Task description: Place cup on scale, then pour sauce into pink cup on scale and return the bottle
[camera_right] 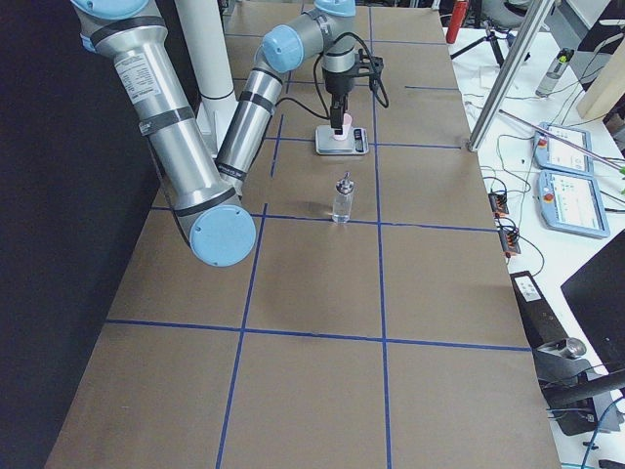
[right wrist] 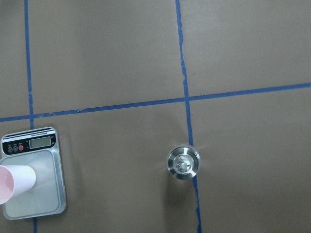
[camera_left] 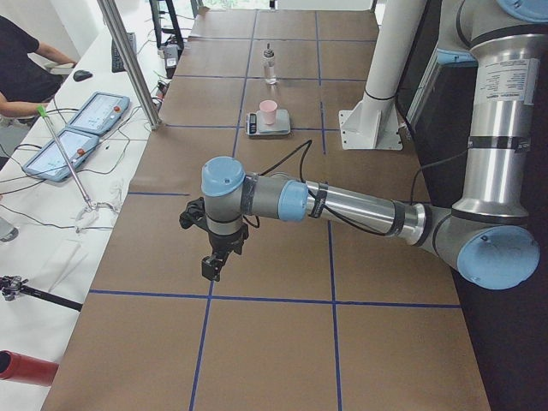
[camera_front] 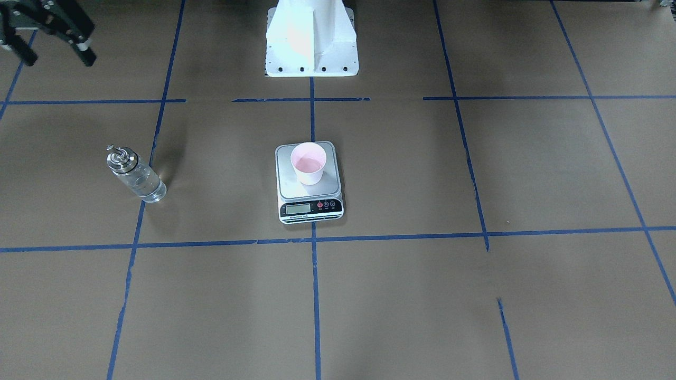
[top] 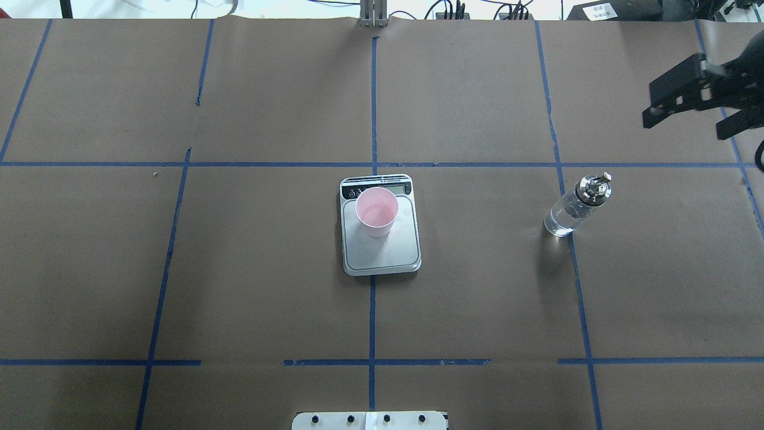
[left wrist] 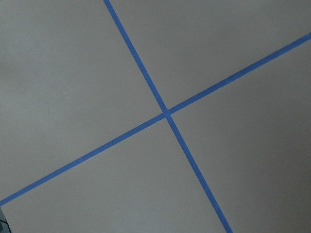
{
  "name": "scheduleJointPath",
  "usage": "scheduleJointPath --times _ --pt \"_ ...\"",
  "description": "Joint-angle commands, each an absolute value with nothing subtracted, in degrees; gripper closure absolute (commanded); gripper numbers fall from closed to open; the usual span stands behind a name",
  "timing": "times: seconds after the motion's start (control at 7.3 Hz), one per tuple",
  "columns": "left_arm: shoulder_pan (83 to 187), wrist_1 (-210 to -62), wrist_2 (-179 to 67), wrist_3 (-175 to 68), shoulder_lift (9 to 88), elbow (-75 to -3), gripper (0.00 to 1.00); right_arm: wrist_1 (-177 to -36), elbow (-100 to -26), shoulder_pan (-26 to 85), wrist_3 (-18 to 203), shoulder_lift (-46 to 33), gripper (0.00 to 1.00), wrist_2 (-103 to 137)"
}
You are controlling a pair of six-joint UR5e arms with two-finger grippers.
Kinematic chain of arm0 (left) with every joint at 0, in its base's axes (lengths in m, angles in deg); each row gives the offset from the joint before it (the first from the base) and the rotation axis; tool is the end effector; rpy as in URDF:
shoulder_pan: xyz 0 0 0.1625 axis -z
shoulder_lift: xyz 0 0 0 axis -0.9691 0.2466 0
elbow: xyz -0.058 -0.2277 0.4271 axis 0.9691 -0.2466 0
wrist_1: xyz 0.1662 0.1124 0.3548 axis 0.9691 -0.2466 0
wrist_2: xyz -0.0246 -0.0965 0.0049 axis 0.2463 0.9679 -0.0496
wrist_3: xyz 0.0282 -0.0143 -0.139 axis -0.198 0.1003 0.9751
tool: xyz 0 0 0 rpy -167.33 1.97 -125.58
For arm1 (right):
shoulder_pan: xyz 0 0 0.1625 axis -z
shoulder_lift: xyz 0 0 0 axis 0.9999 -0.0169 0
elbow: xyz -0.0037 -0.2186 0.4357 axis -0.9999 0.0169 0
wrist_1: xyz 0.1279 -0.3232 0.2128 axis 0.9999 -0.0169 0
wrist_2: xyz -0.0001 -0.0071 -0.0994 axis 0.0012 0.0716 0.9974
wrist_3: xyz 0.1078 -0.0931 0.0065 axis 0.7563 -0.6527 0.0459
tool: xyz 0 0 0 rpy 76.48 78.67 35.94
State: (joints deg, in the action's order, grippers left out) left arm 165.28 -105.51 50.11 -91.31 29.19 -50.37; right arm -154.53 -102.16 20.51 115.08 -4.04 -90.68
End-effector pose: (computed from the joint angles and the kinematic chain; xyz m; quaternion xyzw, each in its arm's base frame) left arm -0.0424 -0.4939 0.6650 0.1273 0.3024 0.2148 0.9199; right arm -0.1427 -0.4734 0.3098 0.0364 -0.4100 0.0530 0.9098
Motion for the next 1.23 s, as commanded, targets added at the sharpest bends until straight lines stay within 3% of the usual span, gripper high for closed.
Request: scheduleJointPath --times 0.0,0.41,0.82,1.1 --pt "165.37 -105.41 50.39 -91.46 28.82 -50.93 0.00 -154.24 -92.93 9.54 88.53 -7.47 0.00 -92.20" --pt "165.98 -100.67 50.74 -92.25 28.56 -51.19 0.00 -148.75 -77.90 1.78 59.20 -14.04 0.00 -93.25" --pt "166.16 -100.66 51.00 -92.34 27.95 -48.57 0.00 -127.39 -66.81 -1.40 59.12 -22.51 0.00 -95.36" --pt "167.92 -101.54 50.92 -92.34 26.64 -45.84 0.00 -126.11 -64.08 -1.32 59.22 -23.21 0.00 -94.05"
